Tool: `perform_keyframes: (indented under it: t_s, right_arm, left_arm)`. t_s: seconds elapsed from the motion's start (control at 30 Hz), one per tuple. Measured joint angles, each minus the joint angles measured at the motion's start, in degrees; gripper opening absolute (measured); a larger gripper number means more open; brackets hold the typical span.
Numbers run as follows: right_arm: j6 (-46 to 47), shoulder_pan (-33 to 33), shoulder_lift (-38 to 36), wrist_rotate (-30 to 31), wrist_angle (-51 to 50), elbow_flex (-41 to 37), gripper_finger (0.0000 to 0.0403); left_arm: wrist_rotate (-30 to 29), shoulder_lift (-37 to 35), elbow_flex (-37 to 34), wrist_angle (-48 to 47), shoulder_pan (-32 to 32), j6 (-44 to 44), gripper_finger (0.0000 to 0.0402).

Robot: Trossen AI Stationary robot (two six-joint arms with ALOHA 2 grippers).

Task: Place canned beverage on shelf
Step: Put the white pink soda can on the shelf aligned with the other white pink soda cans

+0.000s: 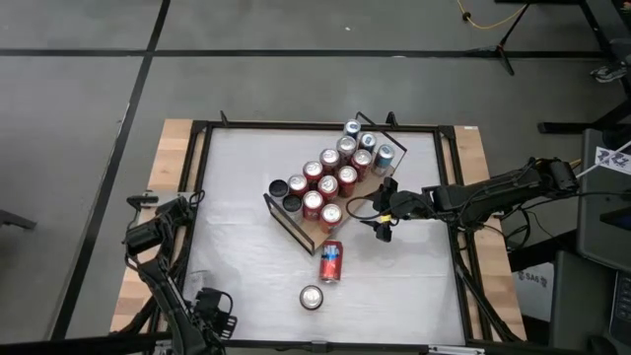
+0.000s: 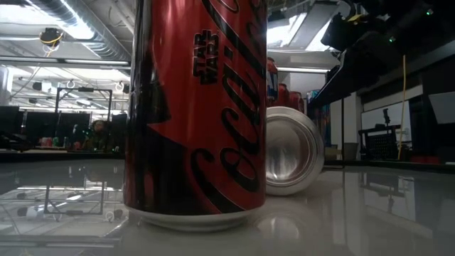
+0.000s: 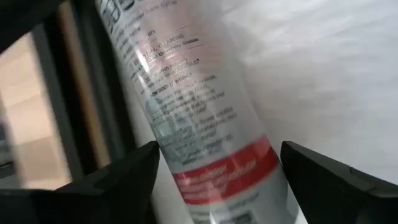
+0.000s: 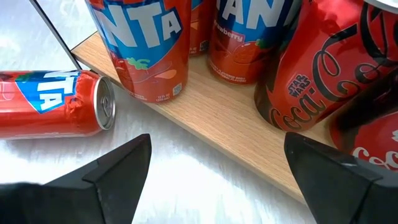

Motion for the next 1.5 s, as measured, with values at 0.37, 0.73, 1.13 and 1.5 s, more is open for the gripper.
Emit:
perform_keyframes:
  t_s: [0.37,0.73,1.13,1.5]
  right_arm:
    - [0.0,0.0,0.0,0.0,0.0,0.0,0.0358]
    - [0.0,0.0,0.0,0.0,0.0,0.0,0.0358]
    - [0.0,0.0,0.0,0.0,0.0,0.0,0.0358]
    - [0.0,0.0,0.0,-9.6,0.1,0.0,0.0358]
  left_arm:
    - [-7.8,0.1,-0.6,2.2,3.1,2.8,0.0328]
    - [-10.4,0.1,-0.6,2.8,5.6,7.1,0.0328]
    - [-17.4,0.1,-0.6,3.7,8.8,7.1,0.0277]
    - [-36.0,0.1,-0.6,5.5,11.6,7.2,0.0220]
